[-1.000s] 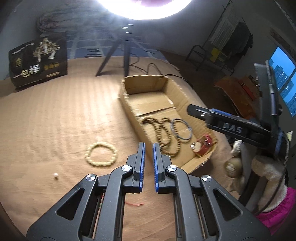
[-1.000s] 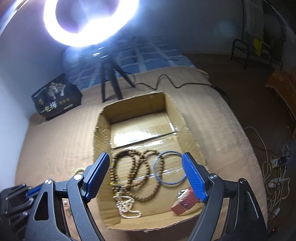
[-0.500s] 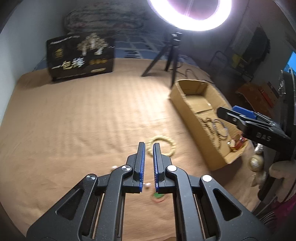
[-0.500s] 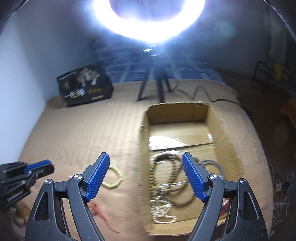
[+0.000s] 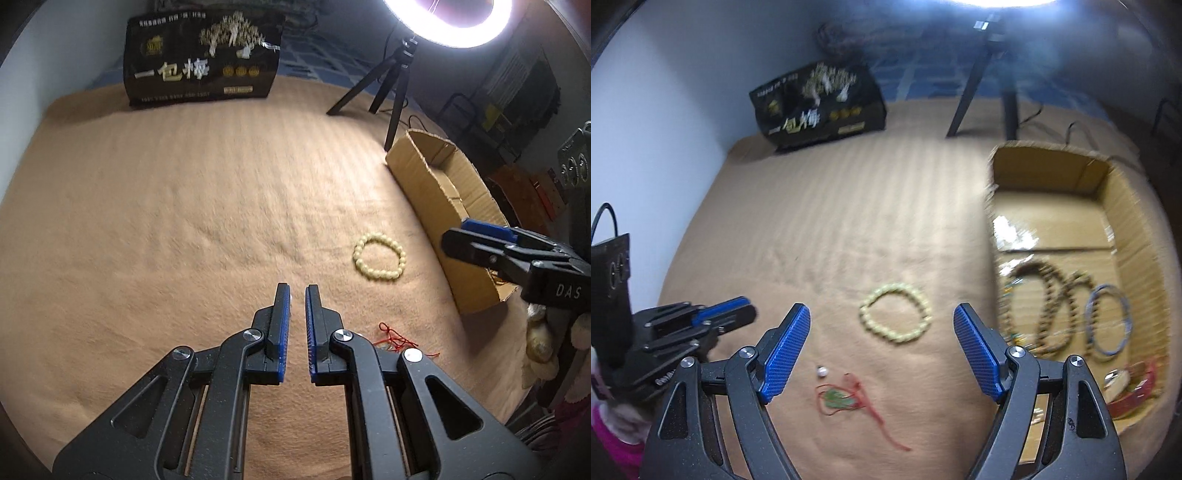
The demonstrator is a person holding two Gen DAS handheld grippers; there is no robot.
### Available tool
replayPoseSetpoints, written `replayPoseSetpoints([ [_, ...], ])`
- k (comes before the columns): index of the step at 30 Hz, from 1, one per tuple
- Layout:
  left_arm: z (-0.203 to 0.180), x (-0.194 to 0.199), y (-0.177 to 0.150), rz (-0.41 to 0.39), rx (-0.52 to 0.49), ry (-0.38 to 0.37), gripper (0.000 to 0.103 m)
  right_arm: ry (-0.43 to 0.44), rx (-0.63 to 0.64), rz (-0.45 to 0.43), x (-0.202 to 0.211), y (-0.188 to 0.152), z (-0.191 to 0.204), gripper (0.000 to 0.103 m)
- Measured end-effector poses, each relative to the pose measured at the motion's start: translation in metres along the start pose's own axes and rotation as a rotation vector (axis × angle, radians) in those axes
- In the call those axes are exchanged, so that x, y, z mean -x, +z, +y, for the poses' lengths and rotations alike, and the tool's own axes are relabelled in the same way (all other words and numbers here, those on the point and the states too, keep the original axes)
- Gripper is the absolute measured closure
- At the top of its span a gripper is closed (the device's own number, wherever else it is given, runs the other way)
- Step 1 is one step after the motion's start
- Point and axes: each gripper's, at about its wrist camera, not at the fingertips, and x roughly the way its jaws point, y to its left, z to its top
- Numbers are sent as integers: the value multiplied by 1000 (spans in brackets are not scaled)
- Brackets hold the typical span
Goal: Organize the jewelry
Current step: 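Move both tools back toward the yellow bead bracelet and jade pendant, then close the right tool on the yellow bead bracelet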
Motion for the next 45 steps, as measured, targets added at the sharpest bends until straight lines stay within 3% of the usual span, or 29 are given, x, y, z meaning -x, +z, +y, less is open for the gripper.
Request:
replayPoseSetpoints([
  [4, 1, -11, -2, 27, 7, -24, 97, -9, -3, 44, -20, -2, 4, 25],
  [7, 3, -17, -2, 37, 13, -34, 97, -9, 10, 83, -35, -4, 4, 43],
  [14, 6, -30, -3, 59, 15, -42, 97, -26, 43, 135, -54, -7, 3, 56],
  [24, 10, -47, 2, 74, 41, -52, 97, -48, 80, 159, -70, -8, 9, 60],
  [36, 15, -63, 8, 79, 61, -10, 97, -109, 137, 167, -81, -3, 14, 66],
  [45, 18, -68, 10, 71, 79, -1, 98, -126, 157, 157, -81, -2, 16, 93],
])
